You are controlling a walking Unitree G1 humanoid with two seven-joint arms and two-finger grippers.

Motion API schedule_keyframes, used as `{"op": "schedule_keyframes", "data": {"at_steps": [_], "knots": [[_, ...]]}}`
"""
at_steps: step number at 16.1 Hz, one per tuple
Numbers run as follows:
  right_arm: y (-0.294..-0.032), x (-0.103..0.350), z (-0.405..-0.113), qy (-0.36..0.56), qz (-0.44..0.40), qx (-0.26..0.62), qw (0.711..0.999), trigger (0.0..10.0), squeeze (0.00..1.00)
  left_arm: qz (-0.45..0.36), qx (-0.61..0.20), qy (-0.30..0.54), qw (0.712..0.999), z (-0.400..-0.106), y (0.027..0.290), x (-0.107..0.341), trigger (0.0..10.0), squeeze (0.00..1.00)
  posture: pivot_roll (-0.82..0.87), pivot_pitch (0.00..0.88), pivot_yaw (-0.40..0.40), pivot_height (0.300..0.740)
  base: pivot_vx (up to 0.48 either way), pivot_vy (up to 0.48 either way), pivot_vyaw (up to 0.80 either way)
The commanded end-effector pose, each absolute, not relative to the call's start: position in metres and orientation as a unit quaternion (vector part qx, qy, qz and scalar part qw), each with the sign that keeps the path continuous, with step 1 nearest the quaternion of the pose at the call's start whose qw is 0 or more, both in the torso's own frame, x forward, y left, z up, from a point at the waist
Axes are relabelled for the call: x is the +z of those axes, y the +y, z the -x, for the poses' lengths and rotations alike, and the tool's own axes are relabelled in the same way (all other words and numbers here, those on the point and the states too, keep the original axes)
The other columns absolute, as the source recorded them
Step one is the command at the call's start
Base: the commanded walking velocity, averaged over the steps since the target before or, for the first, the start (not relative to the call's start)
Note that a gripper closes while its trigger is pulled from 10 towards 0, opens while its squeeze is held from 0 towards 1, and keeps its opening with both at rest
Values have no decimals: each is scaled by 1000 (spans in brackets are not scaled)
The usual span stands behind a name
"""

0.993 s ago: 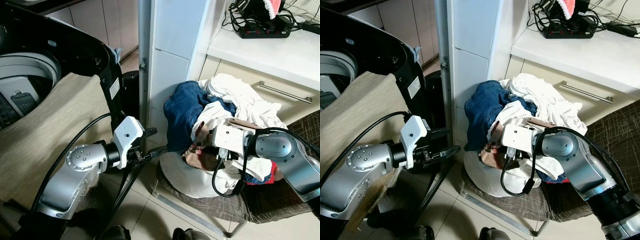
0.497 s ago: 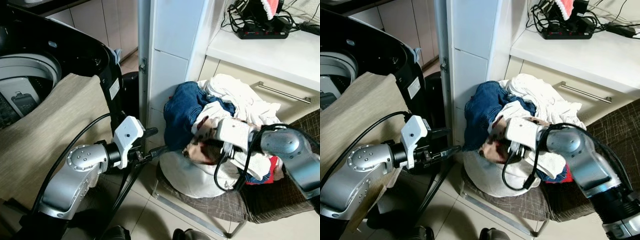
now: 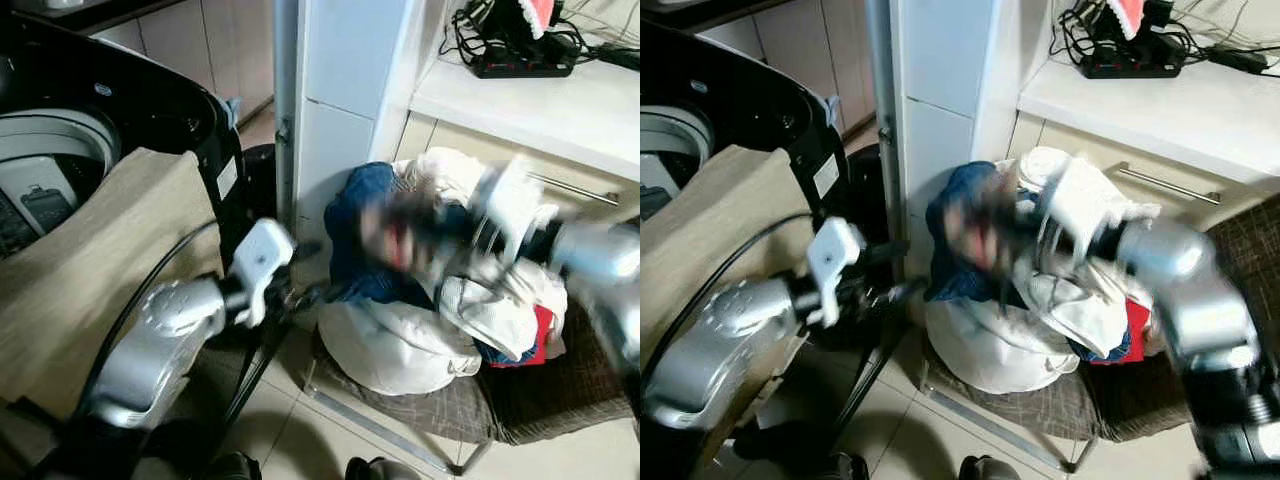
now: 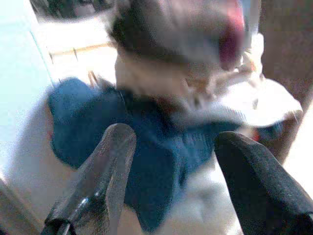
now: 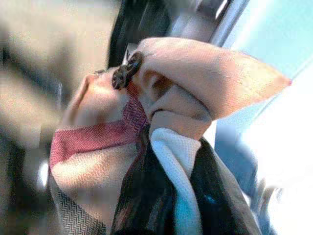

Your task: Clothes washing

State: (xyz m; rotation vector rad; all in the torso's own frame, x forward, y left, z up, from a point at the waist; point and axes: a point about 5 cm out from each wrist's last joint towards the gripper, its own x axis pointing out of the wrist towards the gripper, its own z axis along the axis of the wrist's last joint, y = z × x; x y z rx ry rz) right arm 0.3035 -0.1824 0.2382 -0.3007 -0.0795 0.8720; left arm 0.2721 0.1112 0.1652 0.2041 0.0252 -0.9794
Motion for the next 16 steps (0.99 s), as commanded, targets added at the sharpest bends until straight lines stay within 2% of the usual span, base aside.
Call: {"op": "schedule_keyframes", "data": {"at_steps": [1, 4, 6, 8, 9, 11, 13, 15, 16], "knots": [[-185, 268, -301, -99, 114, 410, 899, 0, 0, -101, -459, -12, 882, -276, 111, 174, 10000, 0, -69, 62, -46, 740, 0, 0, 0], [-186, 303, -300, -172, 28, 405, 898, 0, 0, -74, -441, -76, 891, -285, 99, 197, 10000, 0, -70, 61, -49, 740, 0, 0, 0], [-186, 331, -294, -222, -56, 421, 878, 0, 0, -17, -423, -148, 894, -292, 85, 228, 10000, 0, -71, 62, -57, 740, 0, 0, 0], [-183, 329, -294, -212, -67, 426, 877, 0, 0, 16, -432, -166, 886, -293, 72, 238, 10000, 0, -70, 63, -58, 740, 0, 0, 0], [-181, 326, -294, -207, -69, 427, 878, 0, 0, 26, -434, -162, 886, -293, 66, 238, 10000, 1000, -71, 62, -56, 740, 0, 0, 0], [-171, 322, -290, -193, -87, 439, 873, 0, 0, 36, -432, -148, 889, -294, 49, 233, 10000, 1000, -72, 63, -57, 740, 0, 0, 0], [-163, 319, -288, -183, -103, 453, 867, 0, 0, 87, -461, -158, 869, -288, 32, 237, 10000, 1000, -76, 63, -54, 740, 0, 0, 0], [-160, 316, -287, -177, -110, 459, 863, 0, 0, 83, -476, -156, 862, -285, 23, 235, 10000, 1000, -75, 64, -54, 740, 0, 0, 0], [-158, 314, -287, -175, -112, 462, 862, 0, 0, 82, -476, -159, 861, -285, 20, 235, 10000, 137, -75, 65, -54, 740, 0, 0, 0]]}}
